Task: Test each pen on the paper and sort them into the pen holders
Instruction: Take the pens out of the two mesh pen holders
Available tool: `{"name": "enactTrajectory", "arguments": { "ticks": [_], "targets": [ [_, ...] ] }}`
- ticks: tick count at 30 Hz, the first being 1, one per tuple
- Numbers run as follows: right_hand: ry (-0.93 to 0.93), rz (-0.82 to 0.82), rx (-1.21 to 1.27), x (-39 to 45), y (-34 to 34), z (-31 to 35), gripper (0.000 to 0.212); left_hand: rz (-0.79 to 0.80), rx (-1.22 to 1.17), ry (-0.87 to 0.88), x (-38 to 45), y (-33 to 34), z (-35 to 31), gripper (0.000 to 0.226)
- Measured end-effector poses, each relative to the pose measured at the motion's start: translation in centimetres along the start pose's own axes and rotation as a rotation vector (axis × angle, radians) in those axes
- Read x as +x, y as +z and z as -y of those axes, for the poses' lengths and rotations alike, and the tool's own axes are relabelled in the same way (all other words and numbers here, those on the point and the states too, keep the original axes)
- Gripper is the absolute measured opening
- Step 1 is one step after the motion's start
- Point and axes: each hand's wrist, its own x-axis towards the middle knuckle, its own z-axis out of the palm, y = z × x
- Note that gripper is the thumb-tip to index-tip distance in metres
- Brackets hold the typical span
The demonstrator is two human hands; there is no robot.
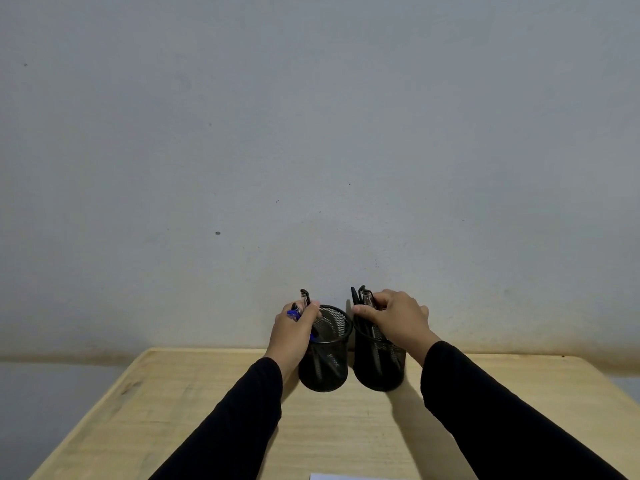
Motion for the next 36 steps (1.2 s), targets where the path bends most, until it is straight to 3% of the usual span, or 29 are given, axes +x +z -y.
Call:
{"name": "enactTrajectory", "arguments": {
  "ticks": [3, 10, 16, 21, 28, 36],
  "targets": [
    [0.004, -0.006, 0.039, 0.2, -0.1, -0.1, 0.029, 0.001, 0.023, 0.044, -0.1, 0.0, -0.6, 0.026],
    [-0.05, -0.09, 0.457, 0.2, -2.5, 2.0, 0.028, -0.028, 0.024, 0.171, -1.1, -0.1, -4.3, 0.025],
    [-0.071, -0.197, 0.608, -0.9, -5.6, 5.2, 0.014, -0.108, -0.138, 0.286, -2.6, -1.3, -8.1, 0.028],
    [-0.049, -0.25, 0.81, -3.7, -8.0, 7.5, 0.014, -0.125, -0.303, 0.333, -5.2, -2.1, -10.6, 0.022],
    [0.107, -0.233, 1.022, -10.0, -5.8, 5.5, 0.015, -0.164, -0.497, 0.226, -10.5, -3.0, -7.4, 0.031],
    [0.338, -0.117, 0.935, -13.8, 0.5, -1.4, 0.017, -0.328, -0.608, -0.019, -13.0, -3.0, 0.1, 0.028]
  ]
}}
